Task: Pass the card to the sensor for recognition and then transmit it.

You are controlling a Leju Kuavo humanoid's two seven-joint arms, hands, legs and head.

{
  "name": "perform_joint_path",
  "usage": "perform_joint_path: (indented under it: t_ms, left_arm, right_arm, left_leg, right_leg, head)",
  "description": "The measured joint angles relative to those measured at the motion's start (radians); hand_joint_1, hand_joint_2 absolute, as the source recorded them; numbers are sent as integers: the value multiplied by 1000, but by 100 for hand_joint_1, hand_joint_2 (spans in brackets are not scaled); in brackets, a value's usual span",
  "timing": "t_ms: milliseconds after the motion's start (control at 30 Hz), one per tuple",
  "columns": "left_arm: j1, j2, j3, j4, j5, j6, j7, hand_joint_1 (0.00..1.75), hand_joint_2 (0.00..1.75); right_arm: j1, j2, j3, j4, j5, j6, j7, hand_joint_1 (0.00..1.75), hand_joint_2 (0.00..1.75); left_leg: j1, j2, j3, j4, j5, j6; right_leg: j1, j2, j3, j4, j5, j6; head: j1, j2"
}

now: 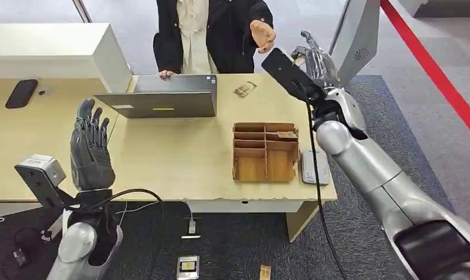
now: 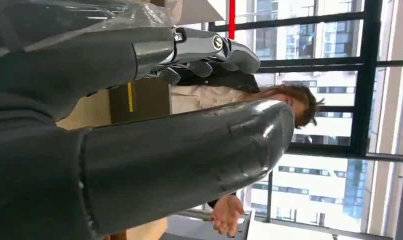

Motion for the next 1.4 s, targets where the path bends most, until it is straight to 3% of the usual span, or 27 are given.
perform_joint_path:
  t_ms: [200, 400, 1000, 1033, 1067, 1100, 1400]
  left_arm:
    - [-19, -7, 0, 29, -6, -13, 11, 0, 0]
    - [-36, -13, -2, 48, -2, -10, 16, 0, 0]
    - [-49, -13, -10, 65, 5, -7, 27, 0, 0]
    - [-51, -13, -10, 66, 6, -10, 25, 0, 0]
    - [-52, -13, -10, 68, 6, -12, 24, 0, 0]
    - [-53, -13, -10, 70, 6, -13, 23, 0, 0]
    - [-62, -13, -19, 71, 1, -5, 22, 0, 0]
  right_arm:
    - [-82, 85, 37, 197, 3, -22, -9, 175, 175]
    - [-139, 154, 88, 335, 63, -24, 54, 175, 175]
    - [-177, 198, 149, 488, 38, -45, 52, 175, 175]
    - [-177, 198, 151, 493, 32, -51, 44, 54, 175]
    - [-177, 198, 152, 495, 23, -57, 37, 54, 175]
    - [-177, 198, 153, 498, 15, -63, 29, 0, 175]
    - [-158, 201, 148, 507, -126, -163, -84, 0, 175]
  left_leg:
    - [0, 0, 0, 0, 0, 0]
    - [0, 0, 0, 0, 0, 0]
    - [0, 0, 0, 0, 0, 0]
    - [0, 0, 0, 0, 0, 0]
    - [0, 0, 0, 0, 0, 0]
    - [0, 0, 0, 0, 0, 0]
    - [0, 1, 1, 0, 0, 0]
  right_leg:
    - [0, 0, 0, 0, 0, 0]
    - [0, 0, -1, 0, 0, 0]
    - [0, 0, -1, 0, 0, 0]
    - [0, 0, -1, 0, 0, 0]
    - [0, 0, -1, 0, 0, 0]
    - [0, 0, -1, 0, 0, 0]
    - [0, 1, -1, 0, 0, 0]
  head:
    - [0, 0]
    - [0, 0]
    - [0, 0]
    - [1, 0]
    - [0, 0]
    - [0, 0]
    - [0, 0]
